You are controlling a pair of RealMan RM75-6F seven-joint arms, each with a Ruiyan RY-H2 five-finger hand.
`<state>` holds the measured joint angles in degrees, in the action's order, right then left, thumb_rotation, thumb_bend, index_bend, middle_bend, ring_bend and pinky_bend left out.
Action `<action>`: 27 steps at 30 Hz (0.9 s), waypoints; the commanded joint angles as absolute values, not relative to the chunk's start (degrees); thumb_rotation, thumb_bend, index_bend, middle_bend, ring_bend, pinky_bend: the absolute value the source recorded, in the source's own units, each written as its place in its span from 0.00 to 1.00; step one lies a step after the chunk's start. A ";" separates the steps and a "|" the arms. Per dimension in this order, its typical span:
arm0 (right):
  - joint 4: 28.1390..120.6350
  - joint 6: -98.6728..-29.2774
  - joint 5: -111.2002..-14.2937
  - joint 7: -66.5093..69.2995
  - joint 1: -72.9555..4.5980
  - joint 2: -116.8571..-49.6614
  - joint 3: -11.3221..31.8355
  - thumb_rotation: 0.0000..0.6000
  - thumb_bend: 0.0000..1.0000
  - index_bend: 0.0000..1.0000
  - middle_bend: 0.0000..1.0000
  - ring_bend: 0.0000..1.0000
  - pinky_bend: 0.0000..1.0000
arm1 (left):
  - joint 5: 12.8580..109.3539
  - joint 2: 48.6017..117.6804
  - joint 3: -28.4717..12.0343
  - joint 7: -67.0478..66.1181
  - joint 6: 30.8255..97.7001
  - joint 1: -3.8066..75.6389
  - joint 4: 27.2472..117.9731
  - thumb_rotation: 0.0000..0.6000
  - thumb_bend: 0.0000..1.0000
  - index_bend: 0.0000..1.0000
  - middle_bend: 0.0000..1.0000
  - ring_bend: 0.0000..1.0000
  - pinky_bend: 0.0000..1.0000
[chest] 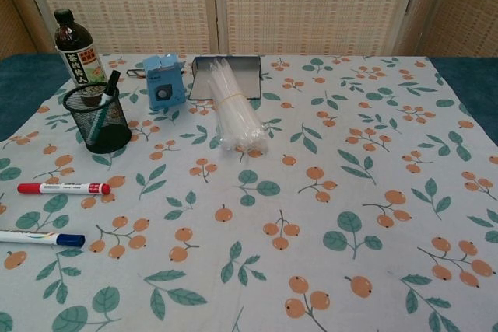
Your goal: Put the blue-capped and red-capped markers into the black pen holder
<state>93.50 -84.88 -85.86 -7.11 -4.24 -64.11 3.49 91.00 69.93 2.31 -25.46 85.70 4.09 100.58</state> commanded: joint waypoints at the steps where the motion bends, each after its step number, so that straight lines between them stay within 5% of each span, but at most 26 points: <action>1: 93.41 -84.87 -85.80 -6.93 -4.24 -64.07 3.54 1.00 0.00 0.16 0.01 0.22 0.00 | 93.41 77.59 5.66 -31.47 83.00 3.28 100.81 1.00 0.29 0.13 0.16 0.04 0.13; 11: 93.64 -85.60 -85.85 -6.01 -3.94 -63.59 3.77 1.00 0.00 0.16 0.01 0.22 0.00 | 85.77 90.54 1.67 -39.46 74.72 6.44 93.27 1.00 0.30 0.20 0.21 0.07 0.14; 27: 93.32 -85.37 -85.65 -5.06 -3.97 -63.41 3.87 1.00 0.00 0.18 0.01 0.22 0.00 | 80.65 97.77 -0.80 -43.18 73.87 8.66 85.40 1.00 0.30 0.31 0.35 0.15 0.17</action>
<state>93.32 -85.37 -85.65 -5.05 -3.97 -63.41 3.87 80.95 97.06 -0.79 -43.28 73.54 8.56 86.30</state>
